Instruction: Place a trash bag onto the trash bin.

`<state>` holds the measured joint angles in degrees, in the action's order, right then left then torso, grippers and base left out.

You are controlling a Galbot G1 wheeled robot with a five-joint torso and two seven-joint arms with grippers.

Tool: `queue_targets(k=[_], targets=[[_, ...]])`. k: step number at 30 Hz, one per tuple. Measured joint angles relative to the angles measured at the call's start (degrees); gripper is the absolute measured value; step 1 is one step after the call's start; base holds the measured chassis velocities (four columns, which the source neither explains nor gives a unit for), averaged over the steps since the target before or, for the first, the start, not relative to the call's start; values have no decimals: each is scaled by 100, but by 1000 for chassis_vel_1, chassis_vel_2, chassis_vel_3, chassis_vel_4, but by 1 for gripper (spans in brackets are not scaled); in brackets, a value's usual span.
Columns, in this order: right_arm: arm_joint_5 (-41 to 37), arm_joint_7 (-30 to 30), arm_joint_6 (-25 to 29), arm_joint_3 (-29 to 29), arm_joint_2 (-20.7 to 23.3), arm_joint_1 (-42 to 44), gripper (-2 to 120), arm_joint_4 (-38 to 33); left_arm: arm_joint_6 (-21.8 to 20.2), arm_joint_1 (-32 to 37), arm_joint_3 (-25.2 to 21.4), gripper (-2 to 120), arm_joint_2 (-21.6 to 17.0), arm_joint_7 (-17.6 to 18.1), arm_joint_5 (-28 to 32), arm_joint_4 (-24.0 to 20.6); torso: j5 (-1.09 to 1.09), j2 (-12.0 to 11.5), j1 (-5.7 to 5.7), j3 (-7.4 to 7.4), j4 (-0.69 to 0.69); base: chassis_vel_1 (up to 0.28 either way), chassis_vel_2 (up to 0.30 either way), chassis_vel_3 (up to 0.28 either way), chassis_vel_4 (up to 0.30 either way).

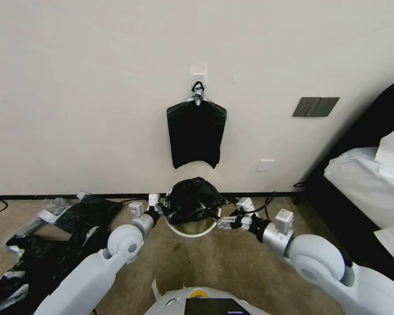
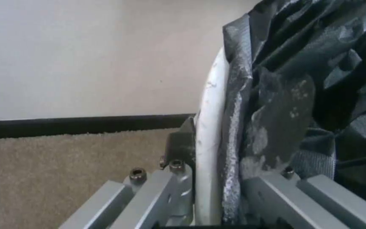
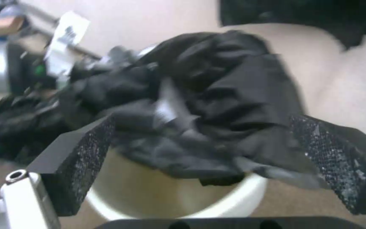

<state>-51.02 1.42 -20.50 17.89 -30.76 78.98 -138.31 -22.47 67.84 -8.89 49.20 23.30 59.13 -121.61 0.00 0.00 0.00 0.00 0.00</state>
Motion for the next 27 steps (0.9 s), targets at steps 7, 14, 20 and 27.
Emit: queue_targets(k=[7,14,20,27], targets=[[167,-344,-171,-598,349,-777,96,306,-137,-20,88,3,-69,-27,-21,-110,1,0,0,0,0,0,0,0,0],[192,-579,-288,-809,745,-959,75,399,-187,-61,159,3,-106,-53,-36,-113,0,0,0,0,1,0,0,0,0],[345,-697,-319,-1151,973,-1230,51,568,-216,-136,227,3,-116,-60,-38,-125,0,0,0,0,1,0,0,0,0],[497,-684,-285,-1581,1133,-1578,28,618,-228,-127,231,3,-140,-60,-38,-168,0,0,0,0,-1,0,0,0,0]])
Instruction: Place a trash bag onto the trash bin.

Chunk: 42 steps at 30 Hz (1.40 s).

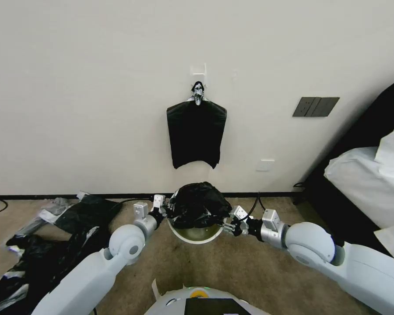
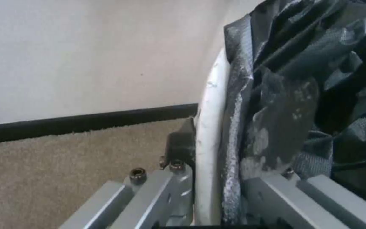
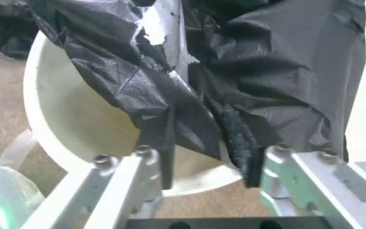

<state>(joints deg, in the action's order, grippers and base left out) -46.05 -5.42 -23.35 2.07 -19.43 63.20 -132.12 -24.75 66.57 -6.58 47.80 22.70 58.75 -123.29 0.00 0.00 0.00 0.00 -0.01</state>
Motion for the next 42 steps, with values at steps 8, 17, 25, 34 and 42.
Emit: queue_targets(k=[8,17,25,34,42], targets=[[67,25,135,-20,73,10,0,-83,0,38,-123,3,5,1,26,-26,0,0,0,0,0,0,0,0,0],[118,111,423,234,169,339,0,-118,-34,4,-222,3,55,35,215,19,0,0,0,0,1,0,0,0,0],[98,177,624,437,267,636,0,-279,-57,-80,-481,3,53,187,641,129,-1,0,0,0,1,0,0,0,0],[746,173,964,432,-120,1456,0,-341,-120,-133,-669,3,163,529,1182,71,0,0,0,0,1,0,0,0,0],[1756,90,1758,407,-372,1962,0,-220,-130,-237,-658,3,259,851,1406,38,-1,0,0,0,1,0,0,0,0]])
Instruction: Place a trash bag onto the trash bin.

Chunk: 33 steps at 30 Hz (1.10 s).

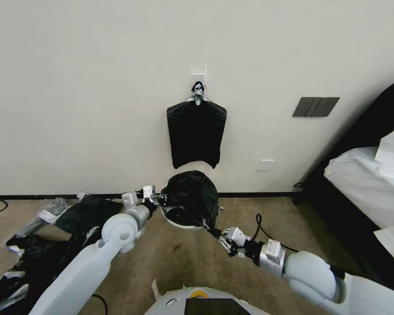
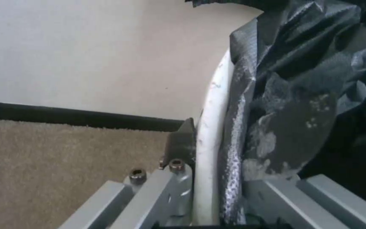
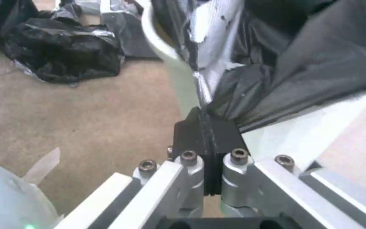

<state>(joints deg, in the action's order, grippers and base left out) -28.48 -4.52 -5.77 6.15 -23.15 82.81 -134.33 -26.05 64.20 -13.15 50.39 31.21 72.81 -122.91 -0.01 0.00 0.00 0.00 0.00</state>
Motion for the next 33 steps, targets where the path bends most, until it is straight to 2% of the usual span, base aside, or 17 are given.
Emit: queue_targets(k=[2,5,18,27,33], targets=[[171,8,95,-34,-71,25,0,37,-2,-14,18,3,30,66,27,-19,-1,0,0,0,0,0,0,0,0],[928,62,404,-227,-419,-2,0,258,-14,-51,108,3,158,269,78,-77,1,0,0,0,-1,0,0,0,0],[2731,62,1034,-559,-1112,10,0,977,-34,-107,168,3,327,550,200,-111,1,0,0,0,0,0,0,0,0],[3556,42,1111,-1015,-1360,-606,0,1550,-58,-108,168,3,416,699,292,-198,1,0,0,0,-1,0,0,0,0],[3616,76,1153,-1074,-1477,-823,0,1757,-62,-52,143,3,436,720,297,-161,2,0,0,0,-2,0,0,0,0]])
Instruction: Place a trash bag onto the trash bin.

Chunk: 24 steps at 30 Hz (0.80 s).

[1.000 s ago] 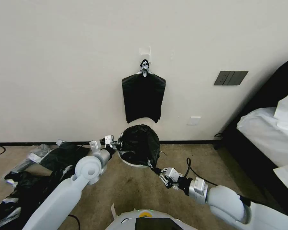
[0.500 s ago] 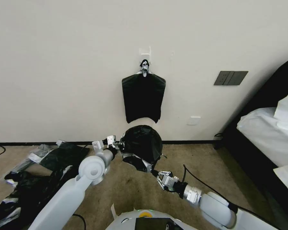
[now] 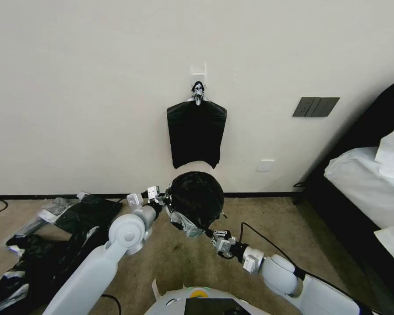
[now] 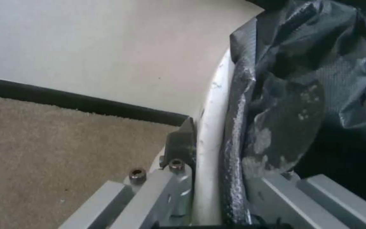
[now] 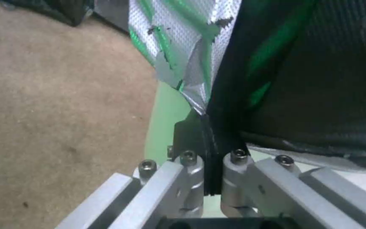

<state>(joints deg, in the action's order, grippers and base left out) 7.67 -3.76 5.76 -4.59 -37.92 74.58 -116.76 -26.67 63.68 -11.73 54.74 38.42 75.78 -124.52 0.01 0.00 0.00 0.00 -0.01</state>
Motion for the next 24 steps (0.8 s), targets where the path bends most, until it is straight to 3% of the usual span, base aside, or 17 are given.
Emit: queue_targets(k=[15,20,24], targets=[[-931,358,553,778,382,1257,52,-1096,29,-264,-16,2,7,-28,-13,568,-1,0,0,0,2,0,0,0,0],[-1362,455,318,763,290,1329,69,-1397,31,-260,-14,2,-24,-29,-20,524,-2,0,0,0,2,0,0,0,0],[-1411,464,-66,478,9,917,89,-1362,31,-254,62,2,-25,-3,-37,421,0,0,0,0,0,0,0,0,0]])
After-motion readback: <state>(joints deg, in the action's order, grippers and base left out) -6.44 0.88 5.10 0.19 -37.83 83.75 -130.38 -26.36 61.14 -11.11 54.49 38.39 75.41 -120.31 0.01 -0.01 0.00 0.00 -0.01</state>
